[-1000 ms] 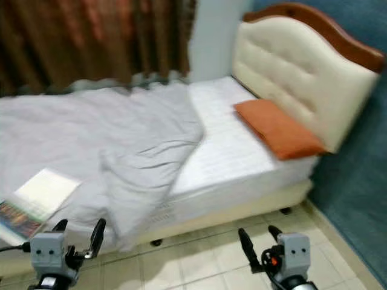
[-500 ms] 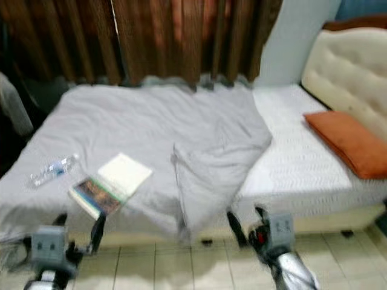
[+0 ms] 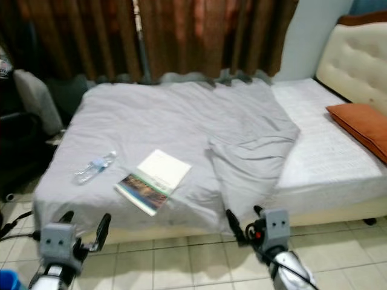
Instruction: Clean up the room
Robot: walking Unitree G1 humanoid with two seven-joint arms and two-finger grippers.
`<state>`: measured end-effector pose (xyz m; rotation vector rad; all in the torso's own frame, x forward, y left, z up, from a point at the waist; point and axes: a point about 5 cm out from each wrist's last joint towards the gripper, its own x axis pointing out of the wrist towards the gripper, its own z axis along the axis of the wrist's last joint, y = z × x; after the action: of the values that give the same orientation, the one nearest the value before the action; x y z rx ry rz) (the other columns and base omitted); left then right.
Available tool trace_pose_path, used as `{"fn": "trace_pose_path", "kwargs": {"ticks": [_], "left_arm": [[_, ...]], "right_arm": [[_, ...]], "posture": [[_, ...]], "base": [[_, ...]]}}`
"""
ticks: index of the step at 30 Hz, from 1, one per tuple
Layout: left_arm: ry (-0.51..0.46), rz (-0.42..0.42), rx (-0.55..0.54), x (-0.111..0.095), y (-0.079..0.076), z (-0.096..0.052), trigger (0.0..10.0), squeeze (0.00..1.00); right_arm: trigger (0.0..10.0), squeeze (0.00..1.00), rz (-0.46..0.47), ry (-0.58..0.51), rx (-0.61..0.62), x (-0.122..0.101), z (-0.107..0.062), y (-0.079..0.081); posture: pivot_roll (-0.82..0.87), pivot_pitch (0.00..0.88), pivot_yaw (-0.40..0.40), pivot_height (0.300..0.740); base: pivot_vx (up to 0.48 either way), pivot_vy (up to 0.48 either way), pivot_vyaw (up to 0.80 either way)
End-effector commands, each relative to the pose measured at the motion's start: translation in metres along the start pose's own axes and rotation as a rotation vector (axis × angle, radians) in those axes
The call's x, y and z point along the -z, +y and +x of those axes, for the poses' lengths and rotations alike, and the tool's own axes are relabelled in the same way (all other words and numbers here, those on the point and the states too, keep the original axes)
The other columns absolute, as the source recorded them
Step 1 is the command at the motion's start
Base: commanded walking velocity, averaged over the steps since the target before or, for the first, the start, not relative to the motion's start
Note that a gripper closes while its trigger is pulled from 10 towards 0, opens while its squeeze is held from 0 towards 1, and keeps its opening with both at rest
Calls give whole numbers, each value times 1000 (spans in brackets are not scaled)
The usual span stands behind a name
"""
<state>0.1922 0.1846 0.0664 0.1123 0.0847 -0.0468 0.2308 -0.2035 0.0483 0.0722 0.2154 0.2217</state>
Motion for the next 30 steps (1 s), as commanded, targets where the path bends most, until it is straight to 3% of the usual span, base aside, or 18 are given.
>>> {"fn": "trace_pose_path", "kwargs": {"ticks": [1, 4, 13, 30], "left_arm": [[19, 31, -20, 1, 5, 9, 10000, 0], [3, -7, -43, -6, 8, 22, 10000, 0], [22, 2, -36, -3, 7, 38, 10000, 0], [26, 28, -26, 0, 9, 46, 10000, 0]], "right_arm": [[10000, 0, -9, -16, -18, -4, 6, 3], [10000, 0, -18, -21, -23, -7, 10, 4], [10000, 0, -39, -34, -54, -13, 21, 8], [10000, 0, -45, -26, -73, -11, 24, 17]], "posture": [[-11, 0, -30, 740], [-9, 0, -29, 740], [-9, 0, -34, 740], [-12, 0, -29, 740]], "base": [[0, 0, 0], [389, 281, 0], [169, 396, 0], [0, 443, -765]]}}
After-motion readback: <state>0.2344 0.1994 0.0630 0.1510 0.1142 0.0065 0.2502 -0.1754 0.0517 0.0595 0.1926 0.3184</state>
